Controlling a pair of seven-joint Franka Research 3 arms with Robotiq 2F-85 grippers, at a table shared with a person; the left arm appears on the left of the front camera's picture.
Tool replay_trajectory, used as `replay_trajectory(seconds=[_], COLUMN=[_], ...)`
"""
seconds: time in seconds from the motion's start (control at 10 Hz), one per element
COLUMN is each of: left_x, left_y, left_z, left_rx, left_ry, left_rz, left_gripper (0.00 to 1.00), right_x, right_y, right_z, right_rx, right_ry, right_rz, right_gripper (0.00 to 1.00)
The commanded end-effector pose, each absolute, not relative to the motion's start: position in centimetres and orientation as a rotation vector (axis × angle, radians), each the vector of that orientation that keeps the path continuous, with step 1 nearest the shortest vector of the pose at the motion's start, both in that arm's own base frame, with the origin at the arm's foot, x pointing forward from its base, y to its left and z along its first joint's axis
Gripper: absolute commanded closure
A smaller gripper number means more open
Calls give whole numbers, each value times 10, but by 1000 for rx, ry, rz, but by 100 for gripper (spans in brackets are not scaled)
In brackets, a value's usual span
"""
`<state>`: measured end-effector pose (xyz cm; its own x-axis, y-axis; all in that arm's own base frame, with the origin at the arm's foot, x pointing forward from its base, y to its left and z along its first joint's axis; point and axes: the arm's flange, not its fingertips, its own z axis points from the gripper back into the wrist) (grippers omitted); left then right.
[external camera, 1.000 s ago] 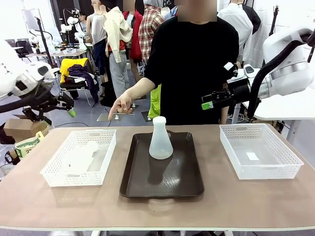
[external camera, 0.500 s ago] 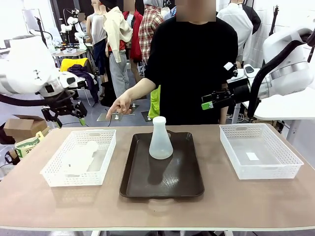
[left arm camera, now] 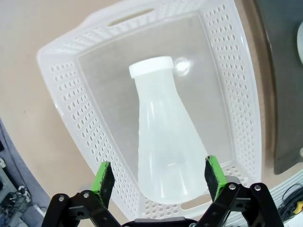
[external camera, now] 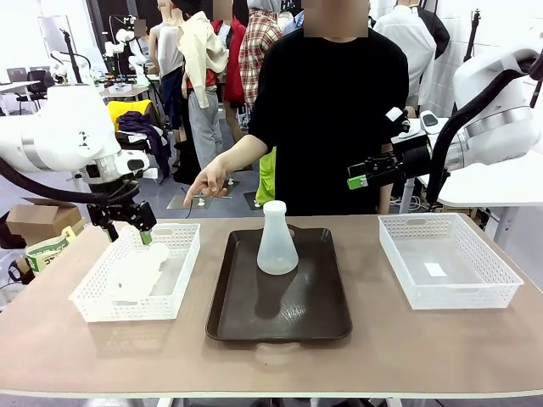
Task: Prepare the laboratory tools.
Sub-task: Pick up the Big flask that the person points to.
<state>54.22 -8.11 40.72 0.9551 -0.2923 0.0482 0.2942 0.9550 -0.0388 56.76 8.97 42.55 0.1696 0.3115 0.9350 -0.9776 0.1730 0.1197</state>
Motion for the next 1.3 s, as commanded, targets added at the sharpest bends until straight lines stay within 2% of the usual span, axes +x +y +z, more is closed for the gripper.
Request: replay_trajectory(seconds=[0.0,0.4,1.2], left_x=[550,570,620], left_y=[-81,-96,-96], left_z=[395,379,352], left_rx=[-8,-35,-62], left_ry=[-44,-88,-110], left_rz=[-394,-456,-398], left_gripper=[0,0,0], right_x=[568,568,568], right_y=[90,90,90], right_z=[426,426,426], right_rx=[926,926,926], right_ry=[-924,-924,-924], right_rz=[1131,1131,1131], right_gripper=[0,0,0])
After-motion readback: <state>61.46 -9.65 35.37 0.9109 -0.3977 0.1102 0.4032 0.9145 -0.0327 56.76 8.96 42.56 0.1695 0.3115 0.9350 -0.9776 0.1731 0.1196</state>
